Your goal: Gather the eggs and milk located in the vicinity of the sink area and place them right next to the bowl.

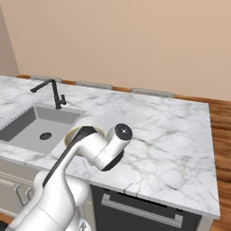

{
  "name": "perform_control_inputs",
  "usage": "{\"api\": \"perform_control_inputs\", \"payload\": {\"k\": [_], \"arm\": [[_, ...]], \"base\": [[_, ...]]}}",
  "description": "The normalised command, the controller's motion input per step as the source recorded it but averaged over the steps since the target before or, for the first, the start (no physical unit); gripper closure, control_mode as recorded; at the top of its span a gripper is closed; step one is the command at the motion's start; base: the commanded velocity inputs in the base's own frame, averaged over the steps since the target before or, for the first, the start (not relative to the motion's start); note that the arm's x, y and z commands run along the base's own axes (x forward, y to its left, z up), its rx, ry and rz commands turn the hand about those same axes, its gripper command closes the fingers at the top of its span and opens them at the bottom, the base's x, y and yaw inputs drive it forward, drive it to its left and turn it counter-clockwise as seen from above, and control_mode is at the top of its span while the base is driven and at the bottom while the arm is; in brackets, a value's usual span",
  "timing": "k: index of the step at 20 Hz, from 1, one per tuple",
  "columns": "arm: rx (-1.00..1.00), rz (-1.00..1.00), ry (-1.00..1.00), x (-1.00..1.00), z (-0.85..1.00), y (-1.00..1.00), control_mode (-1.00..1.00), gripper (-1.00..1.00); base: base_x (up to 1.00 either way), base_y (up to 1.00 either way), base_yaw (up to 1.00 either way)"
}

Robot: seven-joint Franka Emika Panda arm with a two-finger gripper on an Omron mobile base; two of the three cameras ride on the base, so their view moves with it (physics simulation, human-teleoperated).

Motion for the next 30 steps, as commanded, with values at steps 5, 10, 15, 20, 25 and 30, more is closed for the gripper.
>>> {"api": "perform_control_inputs", "payload": {"k": [5,10,15,20,25,30], "arm": [[0.05,0.0,0.0,0.14,-0.31,0.17,-1.0,1.0],[0.0,0.0,0.0,0.08,-0.16,0.04,-1.0,1.0],[0.01,0.06,-0.01,0.24,-0.07,-0.02,-1.0,1.0],[0.11,0.08,0.0,0.24,-0.25,0.06,-1.0,1.0],[0.13,0.05,0.0,0.13,-0.23,0.0,-1.0,1.0],[0.09,0.04,0.0,0.19,-0.11,0.0,-1.0,1.0]], "base": [[0.0,0.0,0.0],[0.0,0.0,0.0],[0.0,0.0,0.0],[0.0,0.0,0.0],[0.0,0.0,0.0],[0.0,0.0,0.0]]}}
